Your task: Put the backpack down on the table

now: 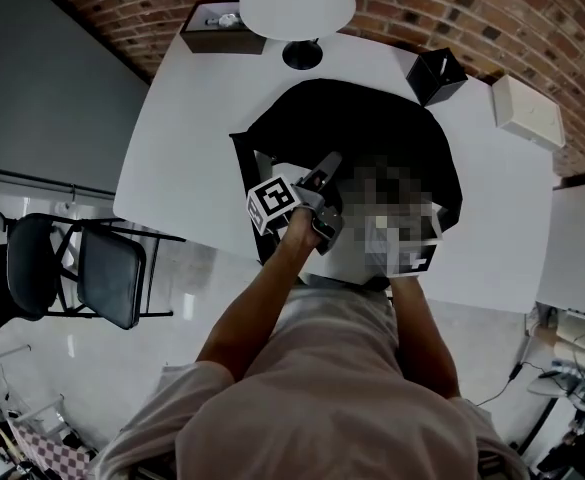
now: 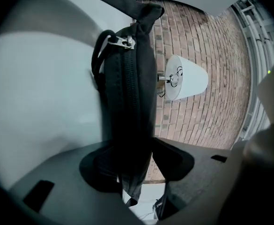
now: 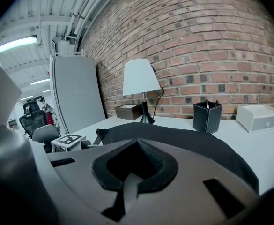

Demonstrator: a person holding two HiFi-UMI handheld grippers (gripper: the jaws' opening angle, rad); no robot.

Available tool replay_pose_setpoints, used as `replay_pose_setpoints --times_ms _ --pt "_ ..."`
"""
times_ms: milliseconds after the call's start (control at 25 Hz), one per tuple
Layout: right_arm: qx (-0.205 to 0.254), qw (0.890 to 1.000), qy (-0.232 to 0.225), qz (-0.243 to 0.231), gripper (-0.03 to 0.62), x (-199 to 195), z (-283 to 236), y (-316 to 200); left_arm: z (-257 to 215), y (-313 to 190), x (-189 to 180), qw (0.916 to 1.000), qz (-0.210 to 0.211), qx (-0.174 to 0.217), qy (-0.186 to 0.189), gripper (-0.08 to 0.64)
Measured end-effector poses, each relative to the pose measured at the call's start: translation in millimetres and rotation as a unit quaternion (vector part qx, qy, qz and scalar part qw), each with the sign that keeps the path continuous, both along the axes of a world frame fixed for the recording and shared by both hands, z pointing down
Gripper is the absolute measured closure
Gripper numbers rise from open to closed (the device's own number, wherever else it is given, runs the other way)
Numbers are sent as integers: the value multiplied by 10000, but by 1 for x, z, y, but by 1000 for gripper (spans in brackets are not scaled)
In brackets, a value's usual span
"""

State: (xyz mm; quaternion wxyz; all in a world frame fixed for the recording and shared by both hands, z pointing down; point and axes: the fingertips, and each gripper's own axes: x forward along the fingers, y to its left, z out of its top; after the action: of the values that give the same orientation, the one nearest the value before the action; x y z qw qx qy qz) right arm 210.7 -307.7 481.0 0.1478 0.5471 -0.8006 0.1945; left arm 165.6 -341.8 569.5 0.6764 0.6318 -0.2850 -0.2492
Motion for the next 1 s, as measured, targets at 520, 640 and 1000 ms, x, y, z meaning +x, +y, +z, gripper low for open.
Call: replay_pose_setpoints --times_ms 520,640,1000 --pt "119 9997 9 229 591 -12 -13 19 -2 23 -13 9996 244 -115 -26 376" --pt "142 9995 3 267 591 -15 -16 24 -5 29 -15 9994 324 -96 -34 376" --pt "251 9992 -4 323 591 -26 -30 37 -23 42 -28 9983 458 176 -303 377"
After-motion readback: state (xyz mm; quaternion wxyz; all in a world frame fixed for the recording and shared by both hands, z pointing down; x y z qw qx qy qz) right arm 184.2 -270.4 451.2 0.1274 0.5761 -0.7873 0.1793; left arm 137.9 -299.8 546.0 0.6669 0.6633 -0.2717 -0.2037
